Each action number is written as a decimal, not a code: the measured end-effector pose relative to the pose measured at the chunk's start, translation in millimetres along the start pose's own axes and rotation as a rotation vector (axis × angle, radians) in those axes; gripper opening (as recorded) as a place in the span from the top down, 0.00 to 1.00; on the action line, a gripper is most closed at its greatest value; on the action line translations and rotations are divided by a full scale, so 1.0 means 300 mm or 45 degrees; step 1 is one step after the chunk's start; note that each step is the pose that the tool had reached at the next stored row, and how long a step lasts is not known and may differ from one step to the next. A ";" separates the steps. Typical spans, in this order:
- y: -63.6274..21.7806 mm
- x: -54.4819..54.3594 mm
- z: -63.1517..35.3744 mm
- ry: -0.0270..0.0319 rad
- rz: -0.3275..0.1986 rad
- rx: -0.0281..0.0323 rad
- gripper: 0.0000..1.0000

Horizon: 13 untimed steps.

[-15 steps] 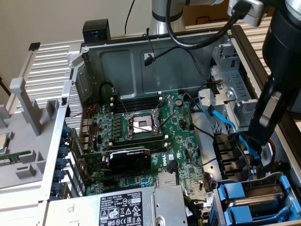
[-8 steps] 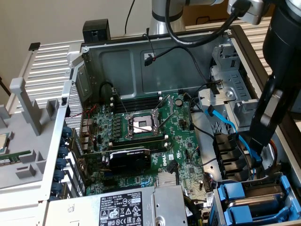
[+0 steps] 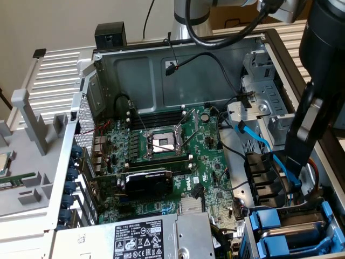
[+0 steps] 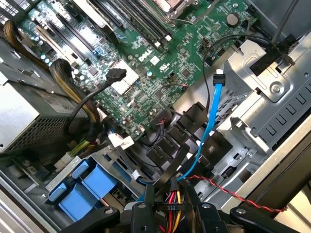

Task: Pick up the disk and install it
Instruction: 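Insert the first disk wire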

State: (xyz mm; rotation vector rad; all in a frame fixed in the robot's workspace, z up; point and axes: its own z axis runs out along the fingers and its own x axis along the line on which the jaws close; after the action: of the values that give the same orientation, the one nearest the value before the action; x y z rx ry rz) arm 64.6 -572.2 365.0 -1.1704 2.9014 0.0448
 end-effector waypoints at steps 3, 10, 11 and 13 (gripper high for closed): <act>0.003 0.003 -0.001 0.0060 0.006 0.0116 0.65; 0.006 0.006 -0.002 0.0230 0.031 0.0386 0.65; 0.006 0.006 -0.002 0.0242 0.034 0.0422 0.65; 0.006 0.006 -0.002 0.0219 0.036 0.0459 0.65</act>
State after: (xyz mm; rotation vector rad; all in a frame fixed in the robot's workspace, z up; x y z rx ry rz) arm 62.1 -572.3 365.7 -1.1297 2.9208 -0.0174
